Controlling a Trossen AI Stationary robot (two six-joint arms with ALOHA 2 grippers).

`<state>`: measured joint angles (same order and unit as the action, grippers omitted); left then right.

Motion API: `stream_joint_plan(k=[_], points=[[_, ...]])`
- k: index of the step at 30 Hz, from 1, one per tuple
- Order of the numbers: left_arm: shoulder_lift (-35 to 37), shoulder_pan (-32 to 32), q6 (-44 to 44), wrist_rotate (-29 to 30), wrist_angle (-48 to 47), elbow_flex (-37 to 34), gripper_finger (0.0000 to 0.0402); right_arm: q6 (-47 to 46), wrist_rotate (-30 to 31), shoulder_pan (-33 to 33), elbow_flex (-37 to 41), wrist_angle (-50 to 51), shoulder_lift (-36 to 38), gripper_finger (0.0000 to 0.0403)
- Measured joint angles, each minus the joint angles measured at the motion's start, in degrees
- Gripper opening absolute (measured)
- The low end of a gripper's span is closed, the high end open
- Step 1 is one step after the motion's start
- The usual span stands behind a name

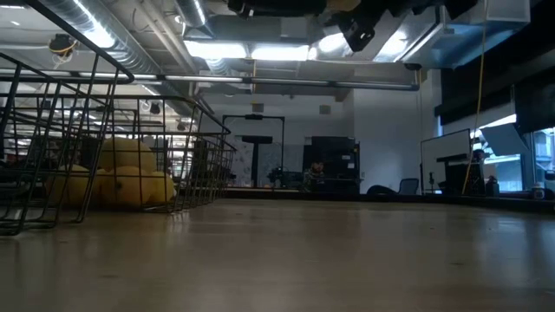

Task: Sort produce into baskets
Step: Put the garlic in the top wire basket

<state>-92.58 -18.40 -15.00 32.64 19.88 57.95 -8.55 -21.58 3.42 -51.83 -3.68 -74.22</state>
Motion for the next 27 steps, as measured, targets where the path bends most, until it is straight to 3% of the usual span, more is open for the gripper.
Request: stream_joint_plan(k=[5,10,14,22,27], points=[[0.0,-0.1,-0.1,0.0,-0.2,0.0,0.0026,0.0,0.0,0.0,0.0,0.0,-0.2,0.0157],[0.0,-0.2,0.3,-0.2,0.0,0.0,0.0024,0.0,-0.8,-0.1,0.0,0.3,-0.1,0.022],[0.1,-0.6,0.3,-0.2,0.1,0.0,0.0024,0.5,-0.8,-0.7,-0.3,6.0,2.0,0.0268],[1.4,-1.9,1.0,4.3,-1.5,0.0,0.0026,3.0,14.2,-0.8,-0.8,20.9,9.7,0.029],[4.6,-2.7,1.1,9.1,-3.1,0.0,0.0029,2.8,19.5,-0.8,-0.4,26.2,9.6,0.0289]])
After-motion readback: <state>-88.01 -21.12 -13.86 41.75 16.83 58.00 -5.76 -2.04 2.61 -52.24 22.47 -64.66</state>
